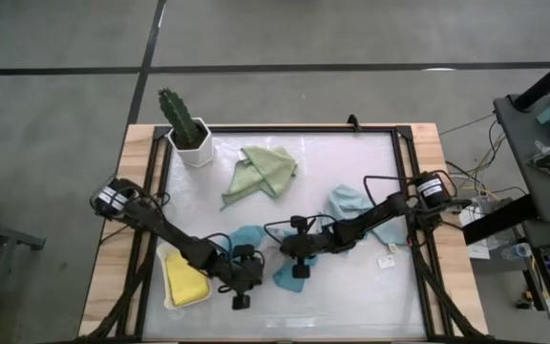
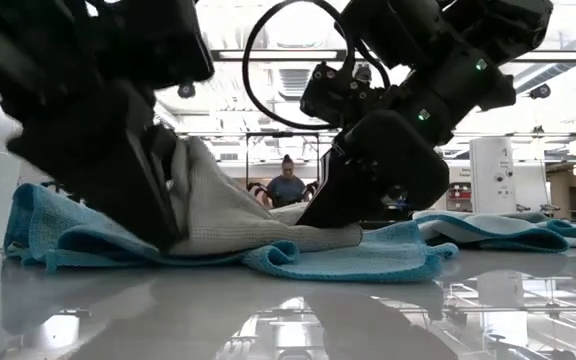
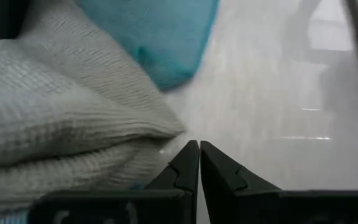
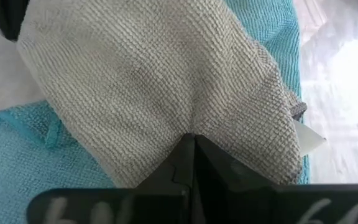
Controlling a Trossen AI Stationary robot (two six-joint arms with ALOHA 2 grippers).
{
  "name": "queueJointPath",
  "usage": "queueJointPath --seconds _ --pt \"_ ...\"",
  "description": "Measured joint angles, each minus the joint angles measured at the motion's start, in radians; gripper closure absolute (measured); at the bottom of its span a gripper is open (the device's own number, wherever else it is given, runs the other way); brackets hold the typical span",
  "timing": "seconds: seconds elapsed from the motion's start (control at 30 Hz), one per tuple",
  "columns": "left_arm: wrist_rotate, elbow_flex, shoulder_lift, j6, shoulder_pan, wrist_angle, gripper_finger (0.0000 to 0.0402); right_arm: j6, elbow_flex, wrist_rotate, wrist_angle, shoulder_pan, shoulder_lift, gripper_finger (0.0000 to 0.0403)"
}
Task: Fold microfiber towels
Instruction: Put the gray microfiber towel into the white bin
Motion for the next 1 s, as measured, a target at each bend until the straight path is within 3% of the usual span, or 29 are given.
queueJointPath --seconds 0.43,0.6,0.77,0.87,1.0 --pt "0.023 0.000 -0.196 -0.001 0.011 -0.064 0.0401 -0.051 -0.002 0.001 -0.060 0.019 -0.112 0.0394" --pt "-0.047 0.000 -0.287 -0.056 0.075 -0.097 0.0387 -0.102 -0.022 0.017 -0.064 0.027 -0.194 0.0394" --pt "-0.013 0.000 -0.308 -0.101 0.158 -0.136 0.0328 -0.172 -0.070 0.125 -0.061 0.023 -0.299 0.0394" --pt "0.063 0.000 -0.298 -0.185 0.216 -0.202 0.0277 -0.194 -0.099 0.133 -0.050 0.017 -0.358 0.0394" --pt "0.071 -0.002 -0.278 -0.235 0.281 -0.277 0.0207 -0.197 -0.142 0.133 -0.018 0.011 -0.417 0.0394"
